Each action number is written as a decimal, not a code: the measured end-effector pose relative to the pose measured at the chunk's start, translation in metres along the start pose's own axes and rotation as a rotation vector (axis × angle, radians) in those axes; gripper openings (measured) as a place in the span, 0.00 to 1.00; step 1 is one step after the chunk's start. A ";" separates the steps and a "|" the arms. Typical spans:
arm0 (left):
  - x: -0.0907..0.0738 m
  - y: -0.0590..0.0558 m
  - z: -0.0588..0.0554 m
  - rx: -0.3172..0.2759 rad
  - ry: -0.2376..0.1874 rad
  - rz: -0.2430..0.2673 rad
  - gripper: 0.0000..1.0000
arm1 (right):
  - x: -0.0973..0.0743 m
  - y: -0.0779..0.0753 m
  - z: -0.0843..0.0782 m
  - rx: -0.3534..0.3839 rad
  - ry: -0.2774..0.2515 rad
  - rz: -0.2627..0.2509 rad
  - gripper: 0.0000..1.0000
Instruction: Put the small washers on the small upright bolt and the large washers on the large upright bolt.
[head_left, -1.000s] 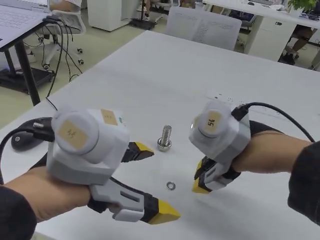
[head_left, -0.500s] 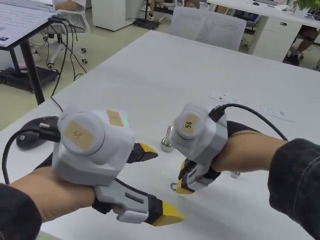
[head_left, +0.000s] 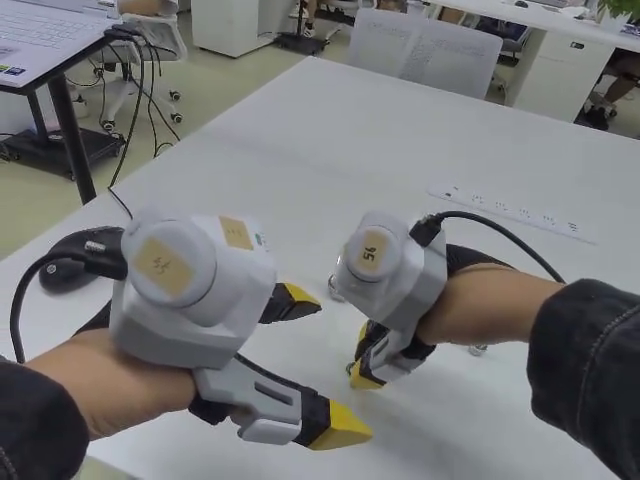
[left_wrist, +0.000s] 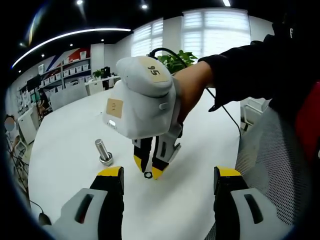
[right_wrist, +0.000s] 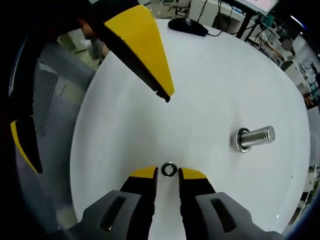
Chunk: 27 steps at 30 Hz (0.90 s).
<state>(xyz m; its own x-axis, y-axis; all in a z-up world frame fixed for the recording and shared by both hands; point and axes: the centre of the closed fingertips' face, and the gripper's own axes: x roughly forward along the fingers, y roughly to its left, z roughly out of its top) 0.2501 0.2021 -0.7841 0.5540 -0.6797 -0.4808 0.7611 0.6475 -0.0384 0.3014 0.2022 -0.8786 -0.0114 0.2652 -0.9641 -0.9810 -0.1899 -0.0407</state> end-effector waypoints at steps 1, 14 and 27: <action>0.000 0.000 0.000 0.000 0.000 0.000 0.73 | 0.000 0.000 0.000 0.001 0.001 0.002 0.18; 0.001 -0.001 -0.001 0.004 0.010 -0.002 0.72 | 0.001 -0.003 -0.001 0.031 -0.005 0.016 0.15; 0.002 0.000 -0.002 0.005 0.013 -0.003 0.72 | 0.001 -0.002 -0.001 0.006 0.012 -0.001 0.14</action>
<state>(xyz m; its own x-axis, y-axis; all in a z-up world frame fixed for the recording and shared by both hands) 0.2508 0.2015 -0.7868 0.5471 -0.6774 -0.4917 0.7647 0.6434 -0.0357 0.3039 0.2025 -0.8797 -0.0086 0.2542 -0.9671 -0.9822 -0.1836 -0.0395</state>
